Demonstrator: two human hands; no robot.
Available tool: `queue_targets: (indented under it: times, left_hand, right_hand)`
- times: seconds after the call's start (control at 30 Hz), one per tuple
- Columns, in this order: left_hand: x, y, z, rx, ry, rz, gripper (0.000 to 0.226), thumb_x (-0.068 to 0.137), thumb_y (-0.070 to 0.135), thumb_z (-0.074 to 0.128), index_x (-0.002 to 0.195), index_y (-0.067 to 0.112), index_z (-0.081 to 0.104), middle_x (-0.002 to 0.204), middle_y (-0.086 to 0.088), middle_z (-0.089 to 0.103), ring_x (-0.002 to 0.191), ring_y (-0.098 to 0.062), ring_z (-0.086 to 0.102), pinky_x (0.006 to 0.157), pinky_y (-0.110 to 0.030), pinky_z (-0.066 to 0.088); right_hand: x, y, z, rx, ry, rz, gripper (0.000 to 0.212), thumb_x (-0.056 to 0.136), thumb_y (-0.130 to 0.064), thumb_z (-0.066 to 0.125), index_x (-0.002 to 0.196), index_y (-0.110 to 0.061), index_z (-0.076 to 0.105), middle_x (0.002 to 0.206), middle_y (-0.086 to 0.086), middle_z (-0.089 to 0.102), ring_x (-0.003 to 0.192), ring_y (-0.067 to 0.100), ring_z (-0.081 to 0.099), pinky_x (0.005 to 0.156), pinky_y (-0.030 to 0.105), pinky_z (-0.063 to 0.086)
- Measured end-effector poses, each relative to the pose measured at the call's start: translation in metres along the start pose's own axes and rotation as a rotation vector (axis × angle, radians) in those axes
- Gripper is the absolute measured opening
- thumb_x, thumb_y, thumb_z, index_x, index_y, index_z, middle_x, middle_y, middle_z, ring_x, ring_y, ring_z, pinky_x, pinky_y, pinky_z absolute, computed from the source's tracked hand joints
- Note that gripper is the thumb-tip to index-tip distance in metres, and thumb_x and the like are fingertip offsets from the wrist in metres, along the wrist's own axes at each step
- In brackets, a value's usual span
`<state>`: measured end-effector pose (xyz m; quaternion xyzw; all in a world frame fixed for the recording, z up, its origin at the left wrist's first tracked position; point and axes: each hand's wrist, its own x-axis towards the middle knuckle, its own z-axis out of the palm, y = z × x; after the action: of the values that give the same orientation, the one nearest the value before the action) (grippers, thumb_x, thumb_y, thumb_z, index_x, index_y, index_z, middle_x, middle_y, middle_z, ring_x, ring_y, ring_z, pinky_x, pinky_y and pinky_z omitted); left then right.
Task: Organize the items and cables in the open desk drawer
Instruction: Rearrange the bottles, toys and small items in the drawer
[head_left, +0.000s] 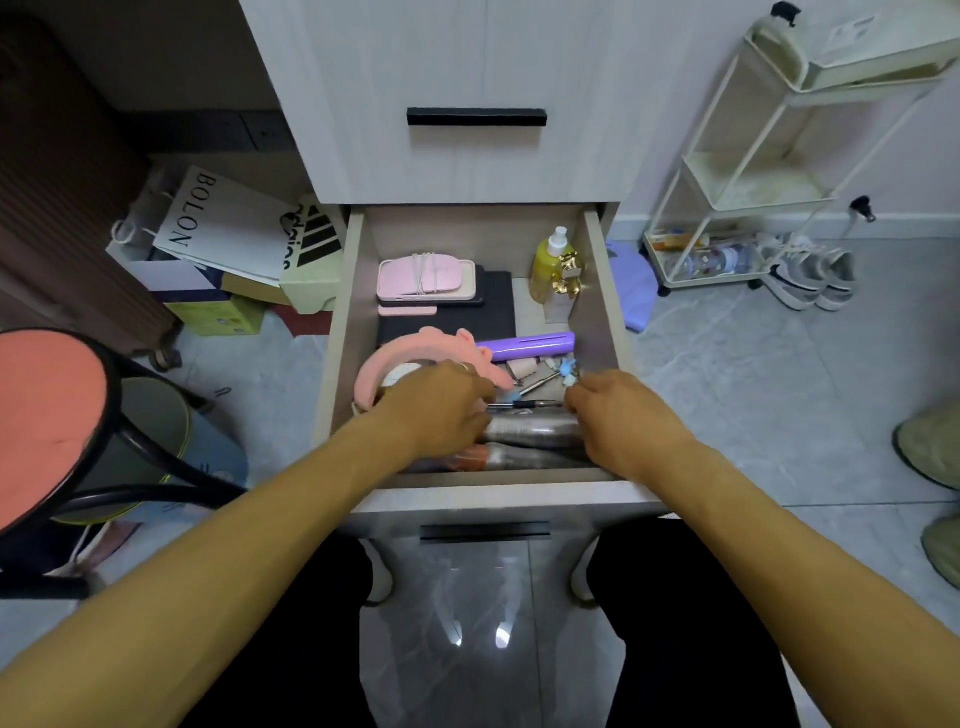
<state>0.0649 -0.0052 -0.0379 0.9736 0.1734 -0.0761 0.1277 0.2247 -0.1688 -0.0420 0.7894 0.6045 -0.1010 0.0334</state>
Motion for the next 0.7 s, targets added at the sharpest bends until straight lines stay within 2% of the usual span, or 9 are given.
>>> queue_targets:
  times: [0.1, 0.17, 0.23, 0.3, 0.37, 0.47, 0.5, 0.6, 0.7]
  left_hand:
    - [0.017, 0.011, 0.016, -0.069, -0.108, 0.026, 0.022, 0.09, 0.029, 0.057, 0.11, 0.022, 0.065, 0.108, -0.005, 0.066, 0.092, -0.027, 0.06, 0.076, -0.036, 0.052]
    - [0.033, 0.016, 0.024, -0.069, -0.136, 0.023, 0.02, 0.092, 0.027, 0.056, 0.109, 0.02, 0.065, 0.108, -0.006, 0.066, 0.092, -0.028, 0.061, 0.077, -0.038, 0.053]
    - [0.052, 0.019, 0.035, -0.09, -0.16, -0.005, 0.023, 0.094, 0.02, 0.055, 0.114, 0.018, 0.066, 0.111, -0.009, 0.067, 0.096, -0.029, 0.061, 0.081, -0.038, 0.052]
    - [0.072, 0.021, 0.044, -0.108, -0.198, -0.026, 0.028, 0.094, 0.013, 0.053, 0.119, 0.015, 0.064, 0.113, -0.011, 0.068, 0.099, -0.028, 0.061, 0.08, -0.033, 0.047]
    - [0.085, 0.02, 0.05, -0.087, -0.214, -0.047, 0.031, 0.094, 0.012, 0.051, 0.123, 0.015, 0.061, 0.117, -0.011, 0.066, 0.102, -0.028, 0.06, 0.079, -0.031, 0.042]
    - [0.09, 0.015, 0.055, 0.01, -0.183, -0.032, 0.03, 0.099, 0.024, 0.045, 0.123, 0.017, 0.06, 0.12, -0.01, 0.065, 0.104, -0.029, 0.06, 0.081, -0.032, 0.042]
    - [0.087, 0.013, 0.056, 0.059, -0.178, -0.014, 0.031, 0.101, 0.031, 0.041, 0.121, 0.018, 0.061, 0.117, -0.011, 0.066, 0.103, -0.03, 0.06, 0.081, -0.033, 0.043]
    - [0.078, 0.009, 0.06, 0.117, -0.21, 0.022, 0.045, 0.102, 0.049, 0.03, 0.115, 0.02, 0.063, 0.111, -0.013, 0.068, 0.101, -0.034, 0.06, 0.083, -0.035, 0.043]
    - [0.089, 0.008, 0.057, 0.052, -0.275, -0.024, 0.038, 0.101, 0.043, 0.039, 0.121, 0.019, 0.061, 0.117, -0.012, 0.065, 0.105, -0.031, 0.06, 0.085, -0.035, 0.045]
  right_hand:
    - [-0.004, 0.003, -0.003, -0.074, -0.03, -0.062, 0.023, 0.063, -0.001, 0.065, 0.085, -0.006, 0.066, 0.083, 0.016, 0.064, 0.079, 0.039, 0.06, 0.075, 0.04, 0.049]
    - [-0.004, 0.004, -0.007, -0.117, -0.023, -0.084, 0.028, 0.07, -0.005, 0.063, 0.097, -0.007, 0.066, 0.094, 0.015, 0.065, 0.092, 0.038, 0.059, 0.088, 0.04, 0.045]
    - [-0.002, 0.007, -0.008, -0.175, -0.027, -0.088, 0.034, 0.077, -0.01, 0.06, 0.111, -0.009, 0.064, 0.111, 0.014, 0.062, 0.11, 0.036, 0.053, 0.107, 0.039, 0.032]
    - [0.0, 0.017, -0.008, -0.192, 0.002, -0.029, 0.039, 0.081, -0.014, 0.058, 0.12, -0.009, 0.06, 0.126, 0.012, 0.056, 0.131, 0.032, 0.04, 0.118, 0.044, 0.012]
    - [0.0, 0.027, -0.008, -0.162, 0.062, 0.001, 0.04, 0.081, -0.015, 0.06, 0.12, -0.007, 0.061, 0.13, 0.011, 0.054, 0.139, 0.029, 0.033, 0.118, 0.05, 0.008]
    - [0.005, 0.034, -0.001, -0.17, 0.1, -0.036, 0.037, 0.064, -0.016, 0.073, 0.1, -0.005, 0.07, 0.112, 0.014, 0.066, 0.128, 0.034, 0.049, 0.111, 0.058, 0.024]
    - [0.007, 0.032, -0.001, -0.162, 0.083, -0.041, 0.036, 0.064, -0.017, 0.073, 0.099, -0.007, 0.07, 0.112, 0.014, 0.066, 0.128, 0.034, 0.049, 0.111, 0.058, 0.024]
    - [0.012, 0.025, 0.0, -0.172, 0.008, -0.022, 0.042, 0.08, -0.025, 0.059, 0.121, -0.014, 0.062, 0.136, 0.009, 0.052, 0.141, 0.029, 0.028, 0.118, 0.052, 0.004]
    - [0.017, 0.025, 0.0, -0.171, 0.011, 0.008, 0.043, 0.085, -0.028, 0.054, 0.127, -0.019, 0.057, 0.137, 0.004, 0.05, 0.139, 0.025, 0.026, 0.119, 0.052, -0.002]
